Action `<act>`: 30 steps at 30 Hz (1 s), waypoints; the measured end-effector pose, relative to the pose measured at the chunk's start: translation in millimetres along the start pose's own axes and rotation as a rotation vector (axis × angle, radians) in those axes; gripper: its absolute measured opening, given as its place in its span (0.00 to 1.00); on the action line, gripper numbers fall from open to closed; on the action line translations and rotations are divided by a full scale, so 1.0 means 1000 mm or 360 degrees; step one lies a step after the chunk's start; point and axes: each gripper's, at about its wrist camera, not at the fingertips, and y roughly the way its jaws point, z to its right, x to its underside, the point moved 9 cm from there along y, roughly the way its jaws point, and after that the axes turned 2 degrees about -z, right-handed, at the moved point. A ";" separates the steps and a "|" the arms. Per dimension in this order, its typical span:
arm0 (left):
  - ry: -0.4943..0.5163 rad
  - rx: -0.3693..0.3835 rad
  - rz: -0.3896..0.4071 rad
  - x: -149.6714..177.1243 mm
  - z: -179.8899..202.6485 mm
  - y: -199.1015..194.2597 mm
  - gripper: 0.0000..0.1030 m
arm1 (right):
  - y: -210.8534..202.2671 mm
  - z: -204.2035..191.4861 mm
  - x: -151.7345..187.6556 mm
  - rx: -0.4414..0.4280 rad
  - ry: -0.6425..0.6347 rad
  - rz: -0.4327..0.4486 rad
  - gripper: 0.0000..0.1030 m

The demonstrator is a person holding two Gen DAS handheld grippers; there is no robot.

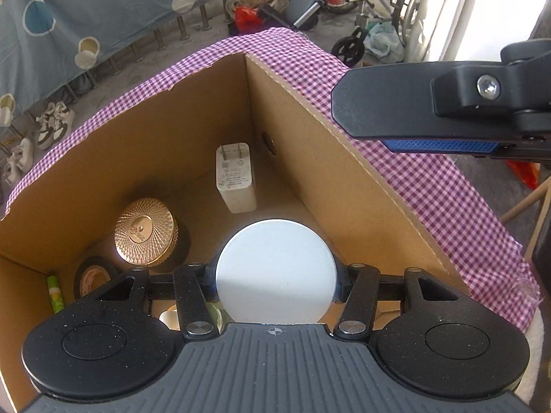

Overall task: Organize rigid objects
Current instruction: 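Lift the supplement bottle with the right tool and carry it over the box, then lower the supplement bottle into the box and open the right tool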

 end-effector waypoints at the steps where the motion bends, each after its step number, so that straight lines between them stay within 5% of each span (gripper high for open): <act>1: 0.0002 -0.0005 -0.0001 0.000 0.000 0.000 0.52 | -0.003 0.002 -0.001 -0.0003 0.0008 0.0013 0.51; 7: 0.0022 -0.0050 0.0032 -0.007 0.001 -0.001 0.64 | -0.026 0.012 0.000 0.0002 0.0030 0.0076 0.53; 10: 0.0044 -0.0111 0.0092 -0.007 0.000 -0.008 0.77 | -0.041 0.013 0.005 0.0005 0.0029 0.0121 0.58; 15: 0.0014 -0.0113 0.0225 -0.005 -0.001 -0.034 0.87 | -0.066 0.008 0.019 0.0019 0.0017 0.0203 0.59; 22: -0.0057 -0.0080 0.0473 0.009 -0.004 -0.095 0.96 | -0.096 -0.013 0.047 0.0088 -0.0070 0.0306 0.68; 30: -0.0285 -0.0030 0.0654 0.058 -0.011 -0.150 0.99 | -0.106 -0.046 0.086 0.0193 -0.0287 0.0323 0.90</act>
